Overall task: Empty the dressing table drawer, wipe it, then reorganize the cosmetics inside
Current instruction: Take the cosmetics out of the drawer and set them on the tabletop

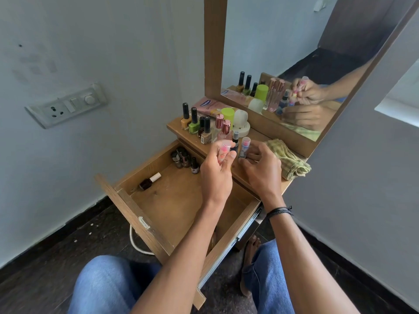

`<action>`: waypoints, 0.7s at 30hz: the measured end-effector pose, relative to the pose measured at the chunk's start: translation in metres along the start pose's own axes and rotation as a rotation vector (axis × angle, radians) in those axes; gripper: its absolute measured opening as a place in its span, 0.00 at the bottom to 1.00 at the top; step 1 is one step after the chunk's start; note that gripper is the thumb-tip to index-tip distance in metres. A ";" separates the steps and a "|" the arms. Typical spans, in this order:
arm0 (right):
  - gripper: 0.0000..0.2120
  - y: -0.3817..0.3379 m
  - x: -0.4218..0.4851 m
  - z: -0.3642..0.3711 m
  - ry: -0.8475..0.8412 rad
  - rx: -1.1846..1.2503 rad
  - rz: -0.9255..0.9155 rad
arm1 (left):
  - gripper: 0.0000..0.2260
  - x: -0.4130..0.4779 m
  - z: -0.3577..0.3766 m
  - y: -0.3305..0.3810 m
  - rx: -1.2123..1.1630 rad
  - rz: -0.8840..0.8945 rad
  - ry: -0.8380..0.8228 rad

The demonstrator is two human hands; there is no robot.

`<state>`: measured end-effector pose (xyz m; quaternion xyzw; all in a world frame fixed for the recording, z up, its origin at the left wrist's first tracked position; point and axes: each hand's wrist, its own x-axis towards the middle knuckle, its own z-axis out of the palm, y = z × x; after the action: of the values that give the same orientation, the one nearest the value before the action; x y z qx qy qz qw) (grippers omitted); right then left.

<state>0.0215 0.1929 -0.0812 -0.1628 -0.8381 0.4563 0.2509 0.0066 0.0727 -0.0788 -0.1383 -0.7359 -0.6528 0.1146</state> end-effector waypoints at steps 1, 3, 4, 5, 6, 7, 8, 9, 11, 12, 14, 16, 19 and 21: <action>0.22 -0.001 -0.001 0.000 0.002 0.011 0.000 | 0.09 0.001 0.001 -0.001 0.004 0.002 0.001; 0.23 -0.002 -0.002 -0.001 0.014 0.036 -0.018 | 0.08 0.001 0.002 -0.003 0.006 0.017 -0.003; 0.23 -0.002 -0.003 -0.001 0.027 0.050 -0.035 | 0.08 0.002 0.002 -0.004 0.009 0.030 -0.009; 0.23 -0.001 -0.003 -0.001 0.044 0.056 -0.050 | 0.08 0.002 0.003 -0.006 0.014 0.043 -0.015; 0.23 0.000 -0.004 -0.001 0.063 0.054 -0.060 | 0.08 0.003 0.004 -0.008 0.028 0.049 -0.016; 0.23 0.001 -0.005 -0.001 0.081 0.053 -0.063 | 0.09 0.003 0.005 -0.009 0.049 0.047 -0.013; 0.22 0.001 -0.006 0.000 0.097 0.053 -0.064 | 0.09 0.003 0.005 -0.010 0.073 0.040 -0.005; 0.22 0.001 -0.006 0.000 0.111 0.050 -0.070 | 0.10 0.002 0.005 -0.010 0.094 0.036 0.004; 0.21 0.001 -0.007 0.000 0.128 0.035 -0.093 | 0.10 0.001 0.006 -0.010 0.106 0.040 0.009; 0.20 0.002 -0.007 0.000 0.131 0.033 -0.106 | 0.10 0.001 0.005 -0.010 0.104 0.045 0.004; 0.19 0.003 -0.008 0.000 0.118 0.038 -0.119 | 0.11 0.001 0.005 -0.011 0.108 0.054 -0.014; 0.19 0.004 -0.008 0.000 0.083 0.031 -0.115 | 0.13 0.002 0.004 -0.014 0.127 0.051 -0.026; 0.19 0.004 -0.008 -0.001 0.032 0.002 -0.108 | 0.20 0.003 0.003 -0.016 0.153 0.123 -0.036; 0.19 0.003 -0.008 -0.002 0.011 0.002 -0.103 | 0.24 0.004 0.003 -0.018 0.133 0.183 -0.043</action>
<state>0.0291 0.1920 -0.0854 -0.1218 -0.8436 0.4426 0.2787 -0.0036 0.0735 -0.0948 -0.2111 -0.7642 -0.5862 0.1668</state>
